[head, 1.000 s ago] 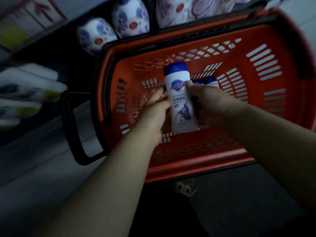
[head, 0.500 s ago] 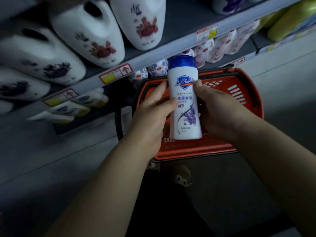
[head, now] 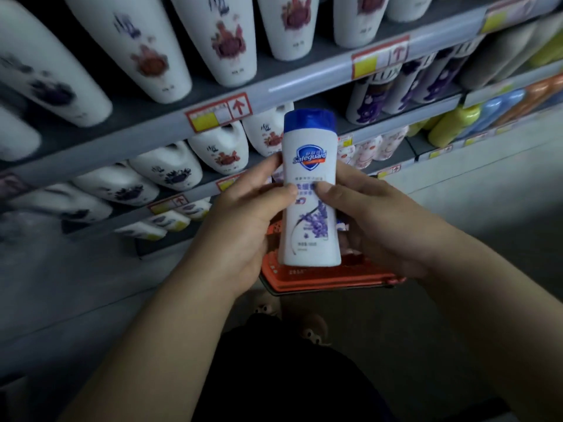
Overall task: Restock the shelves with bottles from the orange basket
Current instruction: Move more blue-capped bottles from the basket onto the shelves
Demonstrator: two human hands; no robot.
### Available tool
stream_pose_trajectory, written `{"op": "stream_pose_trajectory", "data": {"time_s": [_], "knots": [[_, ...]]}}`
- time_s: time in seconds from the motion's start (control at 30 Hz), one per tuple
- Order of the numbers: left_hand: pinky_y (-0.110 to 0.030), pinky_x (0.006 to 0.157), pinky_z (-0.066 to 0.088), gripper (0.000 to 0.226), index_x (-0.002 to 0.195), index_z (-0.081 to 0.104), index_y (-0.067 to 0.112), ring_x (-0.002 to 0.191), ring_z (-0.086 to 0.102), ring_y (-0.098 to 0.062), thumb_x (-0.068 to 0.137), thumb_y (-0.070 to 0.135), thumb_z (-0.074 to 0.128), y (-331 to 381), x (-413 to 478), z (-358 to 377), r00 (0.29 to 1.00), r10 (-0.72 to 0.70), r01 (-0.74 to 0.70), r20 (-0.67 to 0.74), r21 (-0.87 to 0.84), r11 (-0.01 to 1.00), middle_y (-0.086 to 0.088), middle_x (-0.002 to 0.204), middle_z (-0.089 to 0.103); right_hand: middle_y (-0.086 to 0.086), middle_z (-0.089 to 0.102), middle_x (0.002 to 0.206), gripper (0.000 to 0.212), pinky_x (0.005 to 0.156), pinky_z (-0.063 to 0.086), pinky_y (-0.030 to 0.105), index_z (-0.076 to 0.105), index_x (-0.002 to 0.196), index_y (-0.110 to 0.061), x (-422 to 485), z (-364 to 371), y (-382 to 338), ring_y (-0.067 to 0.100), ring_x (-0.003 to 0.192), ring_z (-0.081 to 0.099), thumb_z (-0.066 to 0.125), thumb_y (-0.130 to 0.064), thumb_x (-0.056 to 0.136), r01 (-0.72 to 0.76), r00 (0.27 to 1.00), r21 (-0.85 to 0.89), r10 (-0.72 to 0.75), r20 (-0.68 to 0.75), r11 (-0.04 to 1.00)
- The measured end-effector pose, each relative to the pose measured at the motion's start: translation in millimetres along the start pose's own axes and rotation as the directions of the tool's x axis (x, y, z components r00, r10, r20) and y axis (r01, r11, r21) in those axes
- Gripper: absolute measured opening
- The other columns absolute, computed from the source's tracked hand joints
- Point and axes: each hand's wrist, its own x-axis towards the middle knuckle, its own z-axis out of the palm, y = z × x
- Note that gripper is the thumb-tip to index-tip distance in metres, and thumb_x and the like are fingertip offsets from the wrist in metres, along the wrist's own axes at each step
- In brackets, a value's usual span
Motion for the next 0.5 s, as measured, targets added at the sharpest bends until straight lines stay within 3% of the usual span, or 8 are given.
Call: {"op": "stream_pose_trajectory", "data": {"time_s": [0.2,0.33,0.5], "knots": [[-0.047,0.088,0.055,0.047,0.134,0.053,0.023,0.107,0.066,-0.026,0.091,0.004,0.052,57,-46,26,0.995,0.094,-0.095,0.046,0.014,0.995,-0.009,0.117,0.068,0.007,0.069,0.114,0.031,0.083,0.058,0.039,0.057,0.125,-0.020,-50,27,-61,0.019,0.101,0.068,0.049,-0.021,0.095,0.101,0.995,-0.085,-0.099,0.023,0.991],[-0.047,0.089,0.054,0.047,0.131,0.055,0.025,0.106,0.067,-0.023,0.088,0.008,0.056,96,-71,38,0.985,0.159,-0.160,0.061,0.012,0.987,-0.004,0.115,0.070,0.006,0.071,0.109,0.035,0.076,0.057,0.036,0.059,0.118,-0.022,-71,45,-99,0.019,0.100,0.068,0.053,-0.028,0.084,0.145,0.988,-0.062,-0.141,0.061,0.988],[-0.037,0.077,0.058,0.054,0.126,0.058,0.027,0.099,0.070,-0.019,0.073,0.018,0.062,145,-92,38,0.957,0.271,-0.276,0.102,0.035,0.961,-0.001,0.109,0.072,0.003,0.070,0.107,0.036,0.067,0.057,0.031,0.058,0.123,-0.023,-80,72,-138,0.017,0.095,0.068,0.057,-0.029,0.087,0.226,0.971,-0.058,-0.220,0.096,0.972]]}}
